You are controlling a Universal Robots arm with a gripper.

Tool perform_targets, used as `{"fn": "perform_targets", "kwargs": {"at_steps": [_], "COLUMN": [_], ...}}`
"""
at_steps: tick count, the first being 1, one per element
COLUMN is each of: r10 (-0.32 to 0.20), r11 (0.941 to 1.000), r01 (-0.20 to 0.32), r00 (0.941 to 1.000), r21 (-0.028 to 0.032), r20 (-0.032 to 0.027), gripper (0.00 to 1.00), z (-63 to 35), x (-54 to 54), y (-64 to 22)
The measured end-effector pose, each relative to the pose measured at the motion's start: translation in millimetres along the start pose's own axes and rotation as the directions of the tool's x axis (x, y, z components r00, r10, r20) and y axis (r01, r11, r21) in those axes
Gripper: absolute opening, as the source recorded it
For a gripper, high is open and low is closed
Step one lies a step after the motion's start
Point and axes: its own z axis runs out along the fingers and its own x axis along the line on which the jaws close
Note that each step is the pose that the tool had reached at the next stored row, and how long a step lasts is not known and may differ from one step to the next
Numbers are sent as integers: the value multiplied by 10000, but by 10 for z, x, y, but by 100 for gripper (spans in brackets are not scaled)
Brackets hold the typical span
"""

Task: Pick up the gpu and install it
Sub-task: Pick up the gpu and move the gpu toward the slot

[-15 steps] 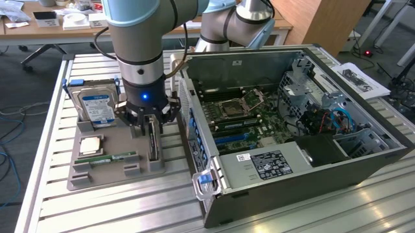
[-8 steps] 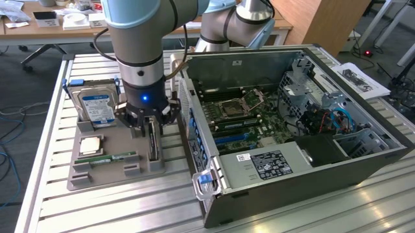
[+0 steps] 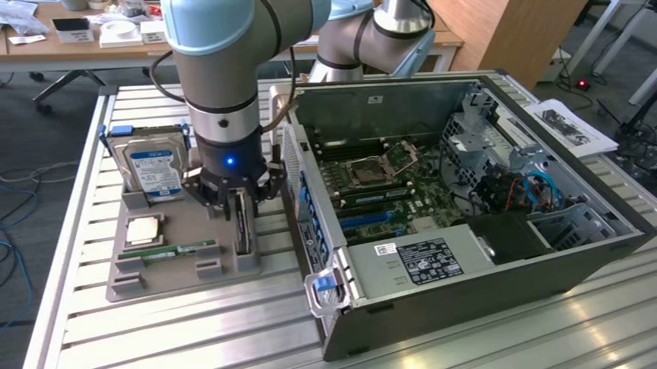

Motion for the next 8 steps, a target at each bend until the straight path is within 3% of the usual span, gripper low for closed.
{"fn": "perform_targets", "kwargs": {"at_steps": [8], "r10": [12], "r11": [10000], "r01": [-12], "r00": [10000], "r21": [0], "r20": [1], "gripper": [47], "z": [12], "x": [7], "y": [0]}}
